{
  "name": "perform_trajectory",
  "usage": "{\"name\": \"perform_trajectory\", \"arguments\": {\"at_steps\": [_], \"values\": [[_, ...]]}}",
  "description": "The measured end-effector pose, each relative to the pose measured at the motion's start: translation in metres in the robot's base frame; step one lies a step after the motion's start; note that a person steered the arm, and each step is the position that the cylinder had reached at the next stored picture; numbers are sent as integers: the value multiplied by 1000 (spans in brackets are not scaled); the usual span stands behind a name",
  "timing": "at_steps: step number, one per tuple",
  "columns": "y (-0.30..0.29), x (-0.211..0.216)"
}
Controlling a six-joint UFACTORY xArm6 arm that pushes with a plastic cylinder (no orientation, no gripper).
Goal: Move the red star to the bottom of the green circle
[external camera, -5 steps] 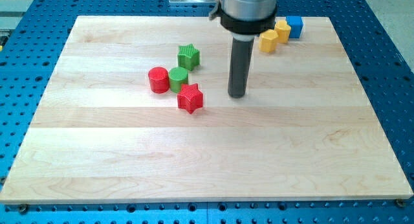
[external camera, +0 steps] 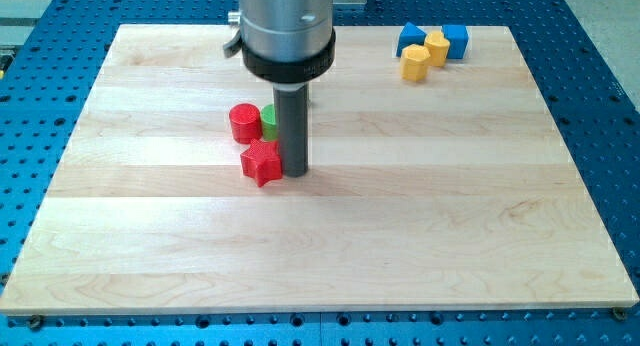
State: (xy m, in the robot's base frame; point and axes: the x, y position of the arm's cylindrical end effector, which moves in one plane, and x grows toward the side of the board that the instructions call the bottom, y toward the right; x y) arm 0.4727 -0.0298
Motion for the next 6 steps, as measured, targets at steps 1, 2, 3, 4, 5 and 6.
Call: {"name": "perform_trajectory", "arguments": {"at_steps": [1, 2, 3, 4, 5, 6], "values": [[-13, 64], [-153, 54], [-115, 9], [-90, -12], [-56, -6], [-68, -7]]}}
